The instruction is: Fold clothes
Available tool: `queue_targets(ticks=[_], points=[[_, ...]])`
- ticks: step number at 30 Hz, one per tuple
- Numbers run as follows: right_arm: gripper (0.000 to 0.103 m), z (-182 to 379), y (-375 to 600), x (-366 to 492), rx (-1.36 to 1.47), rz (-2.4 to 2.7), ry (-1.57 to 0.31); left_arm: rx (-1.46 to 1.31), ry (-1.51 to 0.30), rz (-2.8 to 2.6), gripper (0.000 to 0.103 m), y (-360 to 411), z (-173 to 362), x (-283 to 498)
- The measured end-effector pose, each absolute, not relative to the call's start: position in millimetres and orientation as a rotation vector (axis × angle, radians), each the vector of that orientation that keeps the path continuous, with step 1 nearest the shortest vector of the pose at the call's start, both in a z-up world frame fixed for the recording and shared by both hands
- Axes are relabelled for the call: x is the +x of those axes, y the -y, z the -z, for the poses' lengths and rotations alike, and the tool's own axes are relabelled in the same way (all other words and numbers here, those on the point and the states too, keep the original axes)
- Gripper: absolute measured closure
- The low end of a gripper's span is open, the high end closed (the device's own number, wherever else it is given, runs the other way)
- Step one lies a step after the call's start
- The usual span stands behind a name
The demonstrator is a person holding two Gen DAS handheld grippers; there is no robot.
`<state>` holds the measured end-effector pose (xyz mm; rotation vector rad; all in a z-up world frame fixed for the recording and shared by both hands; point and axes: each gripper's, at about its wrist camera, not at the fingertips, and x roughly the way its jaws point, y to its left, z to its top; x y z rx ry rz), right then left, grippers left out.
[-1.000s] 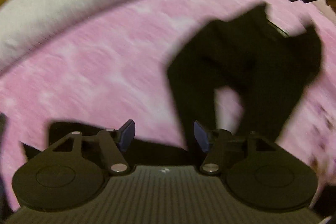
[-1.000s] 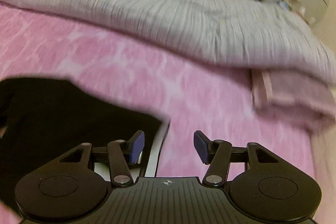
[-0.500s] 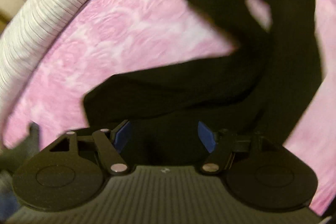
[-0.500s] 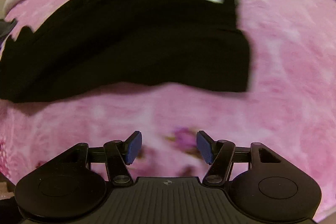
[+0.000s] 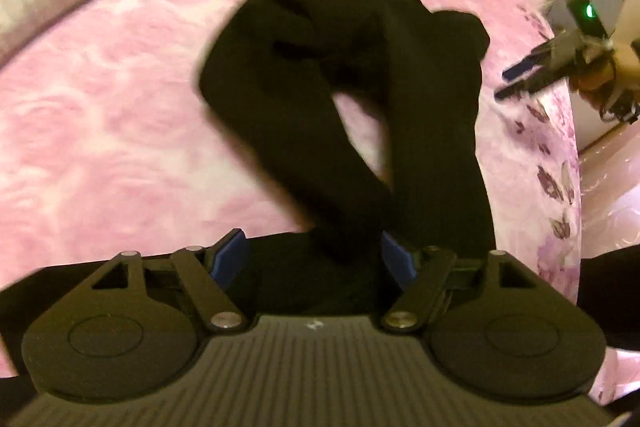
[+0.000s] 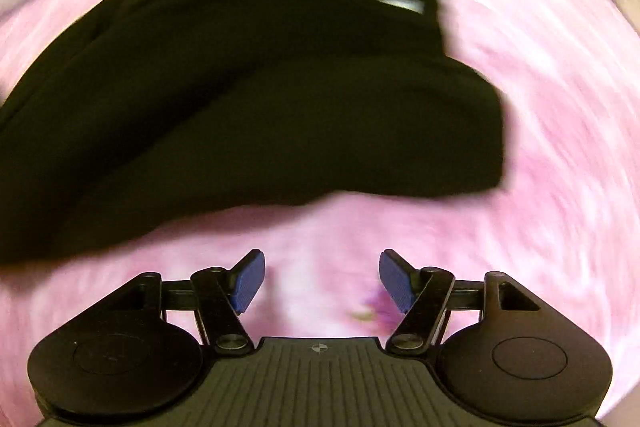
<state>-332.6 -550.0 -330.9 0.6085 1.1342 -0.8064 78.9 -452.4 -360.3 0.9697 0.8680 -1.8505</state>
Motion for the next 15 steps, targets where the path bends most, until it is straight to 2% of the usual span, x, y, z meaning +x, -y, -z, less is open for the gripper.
queue_targets(ticks=[1, 3, 4, 7, 15], points=[[0.036, 330.6, 561.0, -344.3, 0.661, 0.857, -1.108, 1.005, -0.881, 1.834, 0.058, 457.4, 368.3, 69.5], [0.036, 329.1, 579.0, -366.4, 0.743, 0.927, -1.048, 1.046, -0.903, 1.839, 0.085, 464.9, 374.0, 61.8], [0.036, 328.3, 586.4, -374.3, 0.774, 0.942, -1.021, 1.064, -0.896, 1.848, 0.090, 466.7, 370.3, 60.6], [0.036, 326.4, 610.0, -397.1, 0.854, 0.955, -0.932, 1.082, -0.845, 1.825, 0.096, 471.5, 346.7, 72.4], [0.035, 352.8, 641.7, -414.4, 1.118, 0.971, -0.681, 1.207, -0.587, 1.286, 0.092, 501.9, 312.5, 139.7]])
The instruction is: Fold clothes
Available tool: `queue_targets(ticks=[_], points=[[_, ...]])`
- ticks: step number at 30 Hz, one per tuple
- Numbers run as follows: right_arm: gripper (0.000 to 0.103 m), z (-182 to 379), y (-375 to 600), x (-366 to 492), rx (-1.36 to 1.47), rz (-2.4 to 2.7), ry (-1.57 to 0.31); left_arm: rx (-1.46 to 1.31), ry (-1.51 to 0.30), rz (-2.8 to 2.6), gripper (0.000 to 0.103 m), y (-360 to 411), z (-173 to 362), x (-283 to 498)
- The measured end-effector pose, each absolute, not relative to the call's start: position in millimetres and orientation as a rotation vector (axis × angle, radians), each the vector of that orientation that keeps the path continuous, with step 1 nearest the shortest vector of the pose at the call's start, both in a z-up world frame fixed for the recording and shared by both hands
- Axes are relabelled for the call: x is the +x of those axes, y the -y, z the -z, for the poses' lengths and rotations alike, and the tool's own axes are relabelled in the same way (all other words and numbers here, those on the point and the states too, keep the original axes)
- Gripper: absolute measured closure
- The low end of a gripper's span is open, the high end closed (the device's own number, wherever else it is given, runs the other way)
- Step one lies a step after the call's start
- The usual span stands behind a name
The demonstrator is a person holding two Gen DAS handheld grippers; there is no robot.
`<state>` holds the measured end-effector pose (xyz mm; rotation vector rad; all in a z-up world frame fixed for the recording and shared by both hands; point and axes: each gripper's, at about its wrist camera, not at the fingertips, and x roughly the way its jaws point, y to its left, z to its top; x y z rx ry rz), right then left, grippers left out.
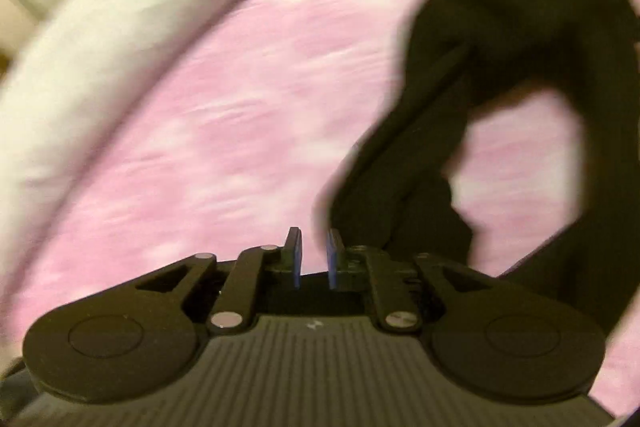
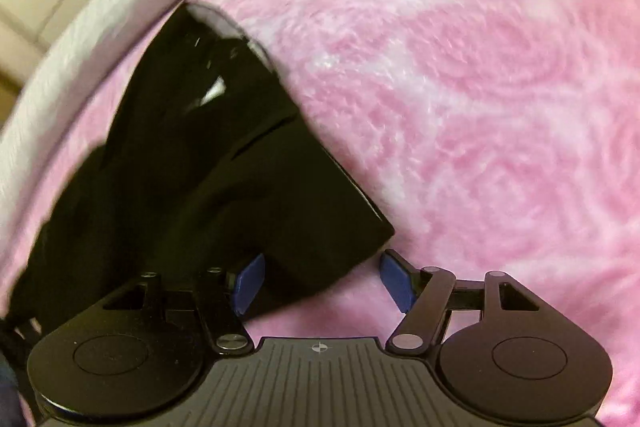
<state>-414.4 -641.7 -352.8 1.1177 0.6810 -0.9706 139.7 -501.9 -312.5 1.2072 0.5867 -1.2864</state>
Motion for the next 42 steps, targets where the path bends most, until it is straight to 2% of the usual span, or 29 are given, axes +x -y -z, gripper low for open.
queue_targets(ticks=[2, 3, 4, 5, 6, 7, 8, 11, 15, 18, 22, 26, 28, 29, 30, 36, 38, 41, 42], points=[[0.035, 353.7, 641.4, -417.6, 1.172, 1.001, -0.616, 1.196, -0.546, 1.175, 0.077, 499.4, 303.1, 140.8], [0.035, 353.7, 643.0, -422.6, 1.196, 1.009, -0.589, 1.154, -0.549, 1.174, 0.060, 492.5, 295.9, 135.7], [0.035, 353.7, 644.8, -427.8, 1.219, 1.017, -0.562, 1.120, -0.545, 1.181, 0.049, 483.0, 289.4, 125.6], [0.046, 353.9, 645.0, -431.8, 1.252, 1.025, -0.538, 1.089, -0.540, 1.193, 0.048, 472.8, 283.4, 114.5], [0.073, 352.5, 649.6, -435.9, 1.271, 1.024, -0.546, 1.078, -0.539, 1.228, 0.046, 460.0, 280.0, 99.3], [0.081, 351.1, 654.5, -439.9, 1.290, 1.022, -0.557, 1.082, -0.548, 1.284, 0.039, 445.5, 280.5, 80.5], [0.090, 349.7, 659.3, -444.0, 1.308, 1.021, -0.567, 1.094, -0.556, 1.341, 0.037, 431.2, 282.3, 61.7], [0.094, 324.5, 671.0, -452.8, 1.245, 1.003, -0.627, 1.205, -0.595, 1.475, 0.037, 399.0, 303.4, 12.6], [0.094, 276.7, 694.5, -494.6, 1.108, 1.055, -0.702, 1.362, -0.537, 1.581, 0.037, 368.4, 334.5, -39.5], [0.094, 260.1, 715.8, -522.3, 1.003, 1.140, -0.794, 1.381, -0.533, 1.586, 0.037, 359.2, 349.4, -52.7], [0.094, 265.7, 738.0, -544.8, 0.884, 1.262, -0.931, 1.365, -0.510, 1.554, 0.035, 357.2, 356.9, -43.7], [0.091, 277.4, 733.1, -526.7, 0.784, 1.251, -1.053, 1.282, -0.572, 1.466, 0.034, 356.0, 354.1, -13.4], [0.077, 272.7, 715.0, -515.4, 0.740, 1.262, -1.103, 1.223, -0.599, 1.417, 0.031, 360.3, 351.6, 6.3], [0.065, 273.1, 706.8, -505.7, 0.709, 1.281, -1.111, 1.195, -0.608, 1.404, 0.031, 366.0, 351.8, 14.6], [0.058, 273.4, 698.6, -495.9, 0.677, 1.300, -1.118, 1.166, -0.618, 1.391, 0.031, 371.7, 352.1, 23.0], [0.051, 268.8, 642.5, -446.2, 0.635, 1.175, -1.123, 1.157, -0.542, 1.434, 0.032, 422.0, 367.1, 56.5], [0.050, 270.7, 625.8, -429.1, 0.625, 1.099, -1.137, 1.178, -0.580, 1.536, 0.037, 439.1, 377.5, 62.8], [0.050, 277.4, 602.9, -402.8, 0.568, 1.016, -1.174, 1.290, -0.590, 1.704, 0.050, 448.1, 389.8, 60.2], [0.049, 280.4, 596.4, -394.8, 0.557, 0.986, -1.181, 1.327, -0.592, 1.761, 0.060, 451.1, 393.9, 59.3]])
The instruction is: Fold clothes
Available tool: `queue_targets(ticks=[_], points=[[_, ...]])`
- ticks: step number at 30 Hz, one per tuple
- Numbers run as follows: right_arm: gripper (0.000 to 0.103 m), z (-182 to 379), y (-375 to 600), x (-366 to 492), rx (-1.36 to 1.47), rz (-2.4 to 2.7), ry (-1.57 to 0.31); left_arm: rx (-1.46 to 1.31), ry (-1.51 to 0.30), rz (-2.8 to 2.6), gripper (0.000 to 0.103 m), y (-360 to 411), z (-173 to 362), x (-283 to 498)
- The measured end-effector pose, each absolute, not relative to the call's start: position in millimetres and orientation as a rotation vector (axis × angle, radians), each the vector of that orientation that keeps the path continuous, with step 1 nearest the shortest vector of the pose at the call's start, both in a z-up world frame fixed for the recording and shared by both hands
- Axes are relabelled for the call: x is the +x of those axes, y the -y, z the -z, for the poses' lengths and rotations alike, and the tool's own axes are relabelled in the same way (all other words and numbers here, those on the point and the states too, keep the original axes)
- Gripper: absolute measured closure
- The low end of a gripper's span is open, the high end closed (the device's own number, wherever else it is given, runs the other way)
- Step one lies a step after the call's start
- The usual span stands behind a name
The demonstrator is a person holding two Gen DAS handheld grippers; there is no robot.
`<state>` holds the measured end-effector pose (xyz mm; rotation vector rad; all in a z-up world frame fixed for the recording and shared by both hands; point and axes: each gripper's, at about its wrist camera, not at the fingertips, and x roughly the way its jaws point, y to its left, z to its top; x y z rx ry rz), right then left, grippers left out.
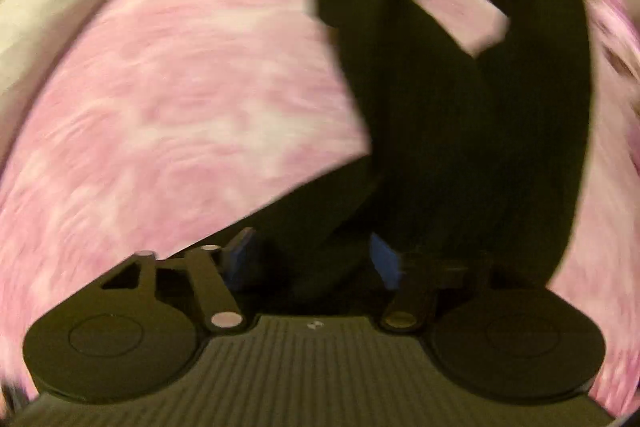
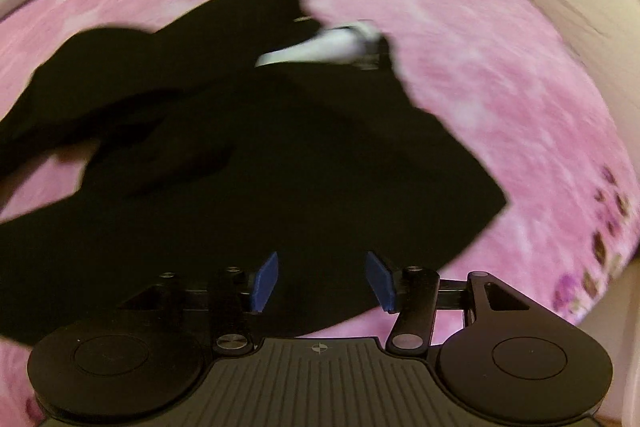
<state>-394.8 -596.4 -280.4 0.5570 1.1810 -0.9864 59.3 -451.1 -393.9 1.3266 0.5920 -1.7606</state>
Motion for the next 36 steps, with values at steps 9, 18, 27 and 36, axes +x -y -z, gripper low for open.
queue_targets(ticks=[9, 18, 27, 36], points=[[0.049, 284.0, 559.4, -333.6, 0.537, 0.829, -1.129, 1.207, -0.752, 1.713, 0.101, 454.8, 325.0, 100.9], [0.049, 284.5, 568.6, -307.2, 0.530, 0.792, -1.090, 1.184, -0.411, 1.109, 0.080, 505.9, 271.1, 202.3], [0.048, 291.5, 576.0, -295.5, 0.487, 0.725, -1.096, 1.249, -0.517, 1.300, 0.034, 462.5, 335.5, 147.2], [0.032, 321.6, 573.2, -247.8, 0.005, 0.559, -1.173, 1.345, -0.444, 1.163, 0.046, 495.1, 418.9, 156.3]])
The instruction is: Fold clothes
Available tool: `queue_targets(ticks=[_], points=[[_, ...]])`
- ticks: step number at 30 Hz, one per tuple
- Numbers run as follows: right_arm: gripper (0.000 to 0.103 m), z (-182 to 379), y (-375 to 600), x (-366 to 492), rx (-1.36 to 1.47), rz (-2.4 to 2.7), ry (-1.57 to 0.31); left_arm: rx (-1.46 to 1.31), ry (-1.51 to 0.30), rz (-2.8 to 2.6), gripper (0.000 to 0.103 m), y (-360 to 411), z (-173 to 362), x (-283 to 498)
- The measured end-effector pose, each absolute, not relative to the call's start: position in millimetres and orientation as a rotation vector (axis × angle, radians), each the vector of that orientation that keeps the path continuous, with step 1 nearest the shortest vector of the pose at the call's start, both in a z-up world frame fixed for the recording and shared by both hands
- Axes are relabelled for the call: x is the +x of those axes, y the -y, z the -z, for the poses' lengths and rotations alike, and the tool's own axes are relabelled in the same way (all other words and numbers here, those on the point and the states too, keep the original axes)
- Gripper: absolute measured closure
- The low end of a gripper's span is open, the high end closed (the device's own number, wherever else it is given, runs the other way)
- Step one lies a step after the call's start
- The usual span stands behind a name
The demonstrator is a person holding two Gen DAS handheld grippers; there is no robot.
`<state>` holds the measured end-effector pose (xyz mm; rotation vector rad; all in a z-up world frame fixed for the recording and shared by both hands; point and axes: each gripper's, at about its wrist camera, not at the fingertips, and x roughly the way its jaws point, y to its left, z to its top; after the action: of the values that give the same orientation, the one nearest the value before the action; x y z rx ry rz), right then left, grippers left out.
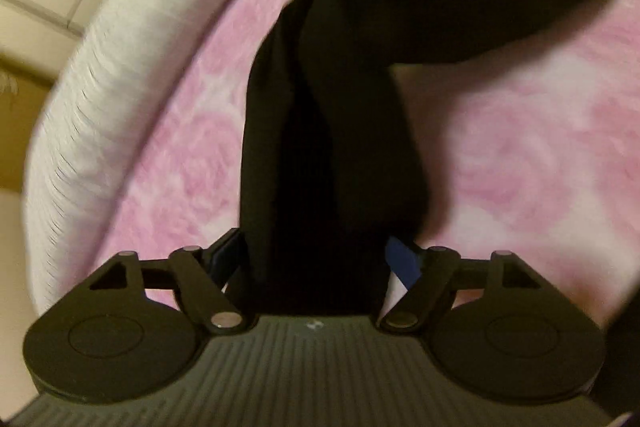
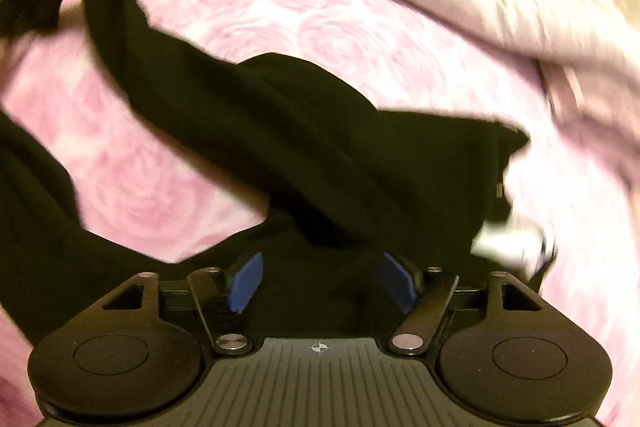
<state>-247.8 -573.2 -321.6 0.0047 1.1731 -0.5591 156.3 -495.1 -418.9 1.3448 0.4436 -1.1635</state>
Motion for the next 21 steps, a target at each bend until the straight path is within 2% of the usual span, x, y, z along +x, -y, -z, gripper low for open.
queue_targets(ticks=[1, 3, 8, 11, 12, 15, 17, 18, 19, 21], points=[[0.031, 329.7, 576.0, -243.0, -0.054, 0.542, -1.186, 1.309, -0.503, 1.184, 0.078, 499.3, 420.0, 163.9], [0.031, 345.1, 584.7, -235.6, -0.103, 0.519, -1.217, 1.288, -0.525, 1.182, 0.100, 502.5, 412.2, 172.4], [0.030, 362.2, 599.7, -228.6, -0.205, 0.532, -1.268, 1.325, -0.321, 1.096, 0.100, 472.1, 321.6, 203.2], [0.030, 351.4, 605.7, -240.9, -0.133, 0.552, -1.265, 1.468, -0.321, 1.106, 0.100, 431.4, 286.8, 208.8], [0.030, 347.9, 604.5, -246.5, -0.113, 0.543, -1.280, 1.528, -0.340, 1.125, 0.100, 416.2, 284.1, 206.1], [0.030, 336.2, 602.3, -263.0, -0.024, 0.492, -1.328, 1.647, -0.585, 1.213, 0.097, 374.1, 303.3, 196.4], [0.030, 317.9, 610.9, -273.5, 0.028, 0.482, -1.306, 1.662, -0.734, 1.236, 0.091, 355.7, 315.2, 191.3], [0.030, 308.6, 615.3, -278.7, 0.054, 0.477, -1.294, 1.651, -0.791, 1.233, 0.085, 350.4, 320.4, 189.1], [0.030, 298.0, 626.2, -281.3, 0.038, 0.477, -1.263, 1.643, -0.818, 1.221, 0.079, 348.2, 324.1, 186.5], [0.030, 276.4, 648.7, -286.3, 0.001, 0.476, -1.198, 1.605, -0.854, 1.196, 0.076, 350.6, 327.5, 183.9]])
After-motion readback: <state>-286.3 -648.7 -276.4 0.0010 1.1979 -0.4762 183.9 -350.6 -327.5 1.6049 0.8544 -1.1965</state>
